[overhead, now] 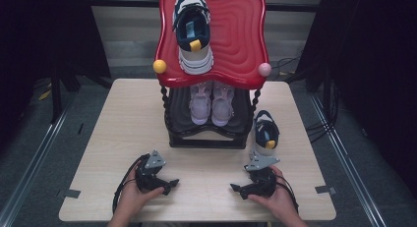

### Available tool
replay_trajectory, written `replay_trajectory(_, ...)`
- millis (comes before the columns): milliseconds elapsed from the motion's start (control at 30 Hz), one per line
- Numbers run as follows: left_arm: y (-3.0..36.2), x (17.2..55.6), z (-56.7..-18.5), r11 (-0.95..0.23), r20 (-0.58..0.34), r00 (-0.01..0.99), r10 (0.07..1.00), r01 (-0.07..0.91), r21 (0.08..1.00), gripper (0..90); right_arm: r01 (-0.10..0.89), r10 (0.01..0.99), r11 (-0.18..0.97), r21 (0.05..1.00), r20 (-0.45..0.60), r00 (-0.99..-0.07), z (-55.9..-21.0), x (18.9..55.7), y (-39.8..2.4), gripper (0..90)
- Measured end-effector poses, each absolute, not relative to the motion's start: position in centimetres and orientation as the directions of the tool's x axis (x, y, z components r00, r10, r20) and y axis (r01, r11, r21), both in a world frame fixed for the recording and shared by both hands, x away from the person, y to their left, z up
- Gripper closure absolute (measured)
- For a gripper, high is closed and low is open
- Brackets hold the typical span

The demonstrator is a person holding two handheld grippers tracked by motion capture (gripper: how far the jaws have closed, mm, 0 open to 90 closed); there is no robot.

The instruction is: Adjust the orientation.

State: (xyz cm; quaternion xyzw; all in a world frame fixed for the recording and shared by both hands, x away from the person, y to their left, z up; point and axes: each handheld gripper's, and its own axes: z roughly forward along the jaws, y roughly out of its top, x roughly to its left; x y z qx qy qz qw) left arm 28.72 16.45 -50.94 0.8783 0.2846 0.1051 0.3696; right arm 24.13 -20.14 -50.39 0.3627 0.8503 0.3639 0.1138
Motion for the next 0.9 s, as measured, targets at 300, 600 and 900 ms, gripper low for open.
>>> replay_trajectory(300,16.5,28.7,-50.9,-0.57,-0.024,0.818,0.575,0.422,0.705,3.5,0.543,0.675,0.494,0.679,0.094,-0.732,-48.4,24.2,-21.1,17.3)
replay_trajectory(600,16.5,28.7,-50.9,-0.57,-0.024,0.818,0.575,0.421,0.705,3.4,0.557,0.638,0.535,0.635,0.129,-0.759,-46.8,24.3,-21.7,19.7)
replay_trajectory(900,16.5,28.7,-50.9,-0.57,-0.023,0.818,0.575,0.421,0.705,3.2,0.569,0.618,0.587,0.576,0.135,-0.774,-45.3,24.5,-22.8,22.8)
